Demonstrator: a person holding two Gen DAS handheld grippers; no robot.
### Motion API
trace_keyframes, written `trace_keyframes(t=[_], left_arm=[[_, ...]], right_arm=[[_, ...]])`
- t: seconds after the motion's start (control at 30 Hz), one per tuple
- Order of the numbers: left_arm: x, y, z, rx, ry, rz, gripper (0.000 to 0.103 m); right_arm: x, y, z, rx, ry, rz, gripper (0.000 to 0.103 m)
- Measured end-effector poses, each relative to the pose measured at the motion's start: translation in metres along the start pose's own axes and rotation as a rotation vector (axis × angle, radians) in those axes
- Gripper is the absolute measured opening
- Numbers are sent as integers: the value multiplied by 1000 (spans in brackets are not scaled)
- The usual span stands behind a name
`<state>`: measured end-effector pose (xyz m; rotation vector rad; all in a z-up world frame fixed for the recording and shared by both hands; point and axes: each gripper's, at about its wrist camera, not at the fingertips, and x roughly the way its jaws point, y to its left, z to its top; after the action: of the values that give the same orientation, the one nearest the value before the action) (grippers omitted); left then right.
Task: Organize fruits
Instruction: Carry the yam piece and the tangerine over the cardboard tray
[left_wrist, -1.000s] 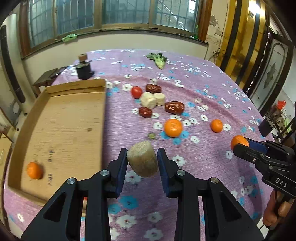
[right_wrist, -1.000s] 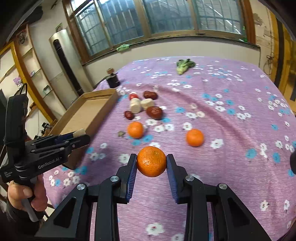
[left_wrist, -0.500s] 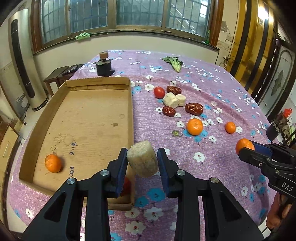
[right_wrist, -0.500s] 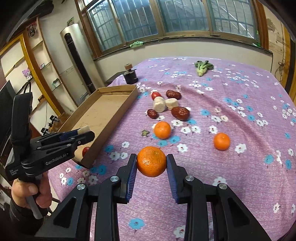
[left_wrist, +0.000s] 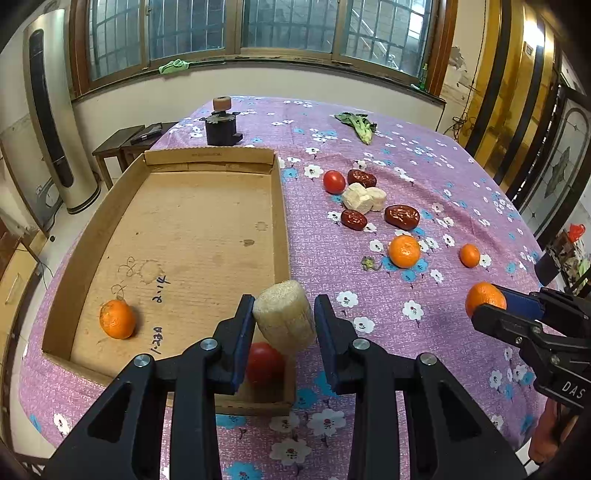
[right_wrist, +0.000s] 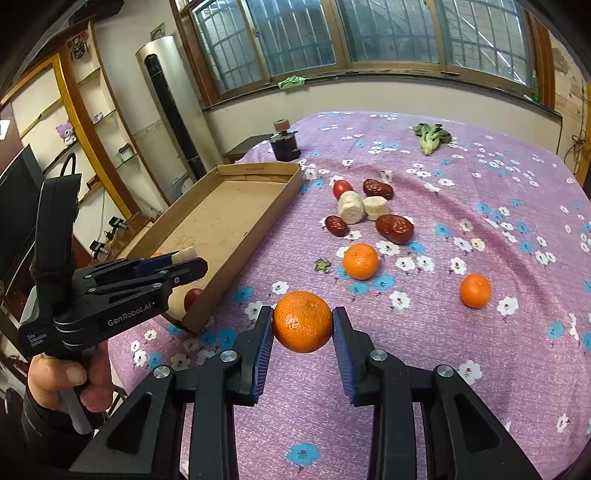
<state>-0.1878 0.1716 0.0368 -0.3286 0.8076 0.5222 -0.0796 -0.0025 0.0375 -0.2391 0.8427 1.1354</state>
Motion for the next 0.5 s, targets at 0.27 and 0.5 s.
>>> trace_keyframes(t=[0.27,0.5], left_arm=[[2,16,0,-23,4,11,30],[1,61,11,-92,-5,51,30]], right_arm=[[11,14,4,-25,16,25,32],[33,39,21,-63,33,93,32]])
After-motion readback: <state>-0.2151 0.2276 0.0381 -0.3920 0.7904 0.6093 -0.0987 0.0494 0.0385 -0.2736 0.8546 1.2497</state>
